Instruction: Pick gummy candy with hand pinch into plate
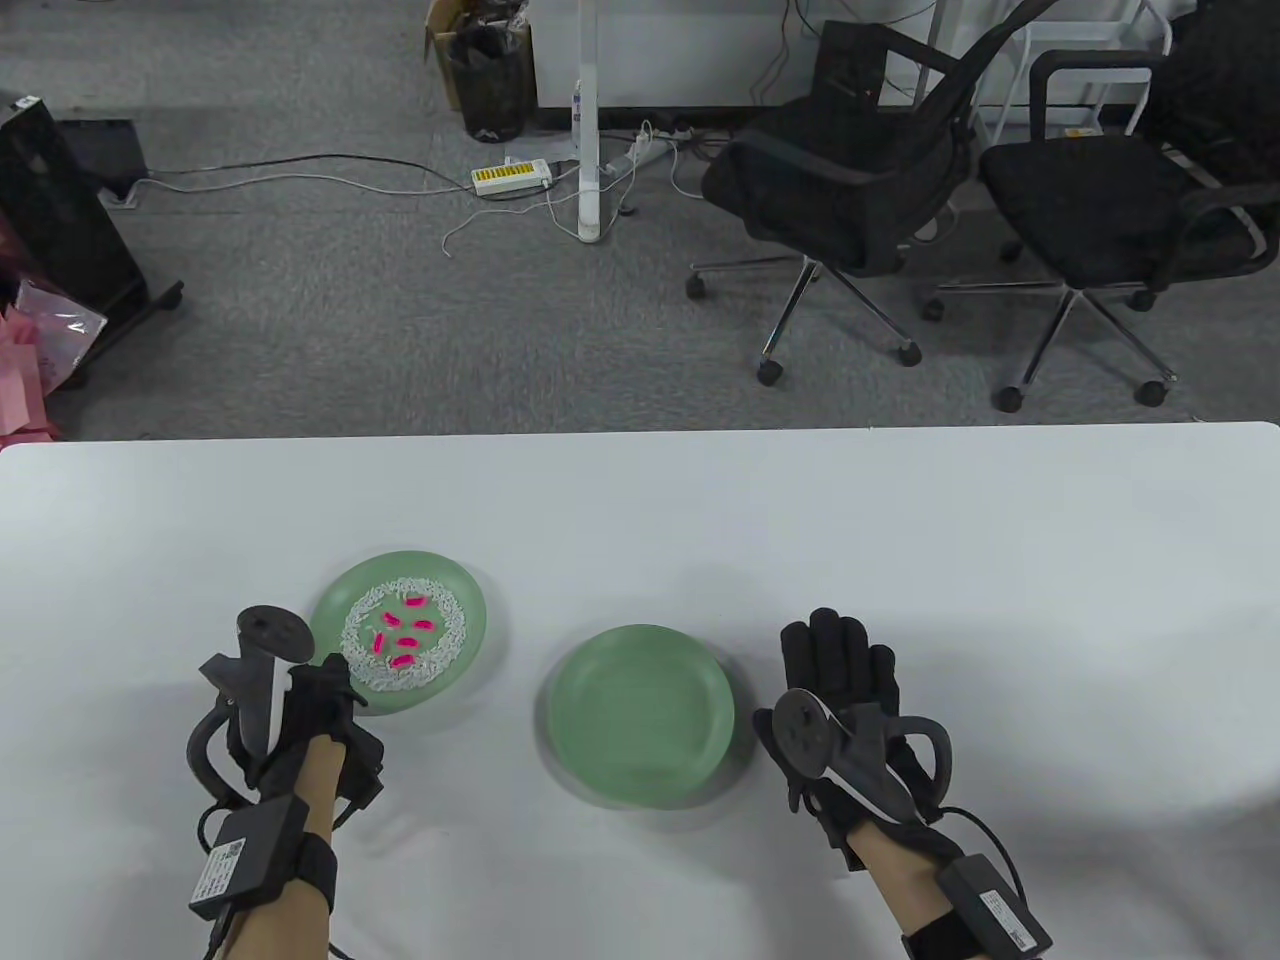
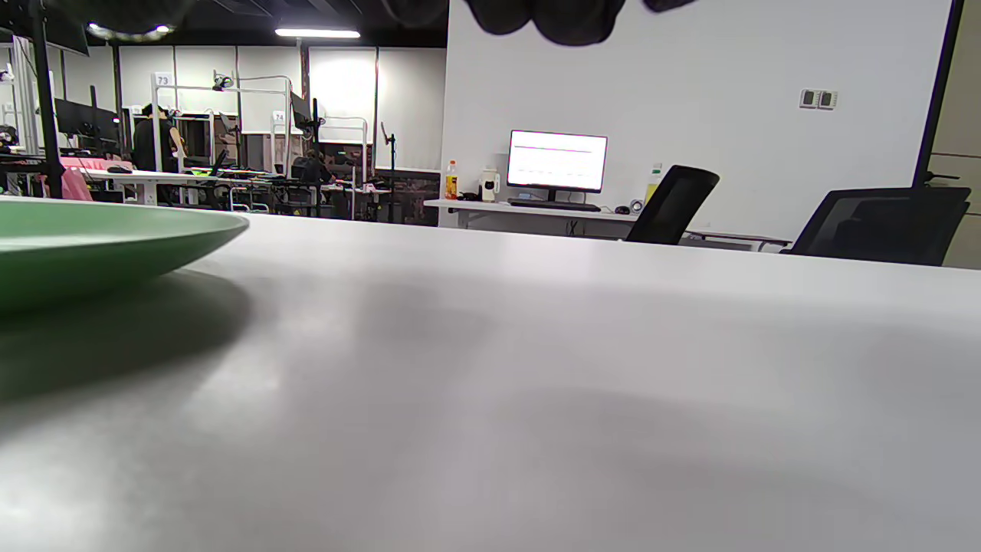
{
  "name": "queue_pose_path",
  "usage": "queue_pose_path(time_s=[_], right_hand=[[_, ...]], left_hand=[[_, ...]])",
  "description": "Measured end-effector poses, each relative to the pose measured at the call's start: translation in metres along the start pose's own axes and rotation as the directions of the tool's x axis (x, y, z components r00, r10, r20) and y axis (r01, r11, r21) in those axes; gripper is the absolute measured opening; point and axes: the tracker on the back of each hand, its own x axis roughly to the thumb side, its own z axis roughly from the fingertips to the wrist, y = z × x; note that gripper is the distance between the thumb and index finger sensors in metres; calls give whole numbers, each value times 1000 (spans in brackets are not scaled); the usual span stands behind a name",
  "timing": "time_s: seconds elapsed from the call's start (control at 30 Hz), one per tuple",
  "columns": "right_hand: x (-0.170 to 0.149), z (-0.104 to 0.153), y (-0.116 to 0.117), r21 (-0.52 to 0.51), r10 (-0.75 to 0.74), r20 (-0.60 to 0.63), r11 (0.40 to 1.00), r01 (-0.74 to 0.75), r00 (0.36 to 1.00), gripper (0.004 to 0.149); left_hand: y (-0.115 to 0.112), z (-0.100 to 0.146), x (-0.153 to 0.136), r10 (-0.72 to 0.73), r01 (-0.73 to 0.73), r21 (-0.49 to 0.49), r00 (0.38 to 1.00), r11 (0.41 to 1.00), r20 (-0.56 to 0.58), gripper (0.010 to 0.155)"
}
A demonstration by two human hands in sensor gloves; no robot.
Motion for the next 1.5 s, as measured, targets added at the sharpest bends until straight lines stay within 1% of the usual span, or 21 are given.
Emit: queue_pose_path(time_s=[0.07,0.13,0.17,0.2,0.27,0.33,0.37,0.43,0.47,0.53,0.6,0.63,0.73,0.77,0.9,1.03,1.1,1.23,1.3,1.37,1.5], right_hand=[[-1,-1,2,5,-9,-10,1000,9,1000,87],[-1,-2,4,8,-10,-13,1000,10,1000,87],[-1,-1,4,2,0,-11,1000,0,1000,87],[0,-1,4,2,8,-10,1000,-8,1000,87],[0,-1,4,5,5,-7,1000,-5,1000,87],[1,-1,5,11,1,-5,1000,-1,1000,87],[1,-1,5,14,3,-3,1000,-3,1000,87],[2,-1,6,18,2,2,1000,-2,1000,87],[3,-1,6,22,-6,4,1000,5,1000,87],[4,-1,5,25,-23,4,999,23,1000,87],[6,-1,4,18,-44,4,999,44,999,86],[7,-1,2,11,-51,4,999,51,999,87],[12,0,-3,-3,-109,14,994,109,994,86],[14,1,-6,-17,-132,17,991,133,991,85],[30,6,-26,-78,-237,47,968,241,970,81],[58,8,-57,-137,-320,120,932,335,940,73],[73,8,-69,-135,-334,151,925,354,930,69],[107,4,-85,-145,-337,164,922,360,927,56],[123,2,-87,-123,-327,147,931,345,934,50],[137,-1,-84,-112,-302,138,941,318,943,45],[151,-1,-79,-94,-245,126,962,258,961,38]], left_hand=[[-5,-7,1,14,-15,-36,1000,999,-23,80],[-11,-11,1,65,-67,-69,997,995,-34,79],[-14,-12,-1,124,-130,-91,990,987,-66,77],[-17,-13,-2,179,-185,-65,980,981,-82,74],[-20,-15,-3,205,-210,-49,975,977,-85,65],[-21,-16,-5,256,-261,-51,962,964,-96,61],[-21,-18,-8,289,-296,-69,952,953,-101,60],[-24,-21,-15,378,-391,-118,919,913,-114,58],[-28,-22,-21,447,-463,-166,886,871,-127,57],[-33,-24,-29,543,-559,-233,829,796,-134,55],[-36,-22,-38,625,-637,-263,768,725,-140,55],[-35,-21,-41,639,-649,-270,757,711,-138,55],[-33,-13,-48,696,-680,-358,710,640,-104,56],[-32,-10,-48,707,-683,-373,701,629,-90,56],[-24,16,-44,763,-684,-463,646,564,-25,57],[-14,51,-28,769,-646,-511,638,568,48,57],[-11,68,-19,766,-621,-532,637,576,86,57],[-11,95,-4,774,-589,-572,619,571,135,57],[-11,105,0,777,-581,-587,613,564,140,57],[-10,112,4,774,-570,-595,616,567,148,57],[-9,118,5,766,-554,-594,618,583,176,57]])
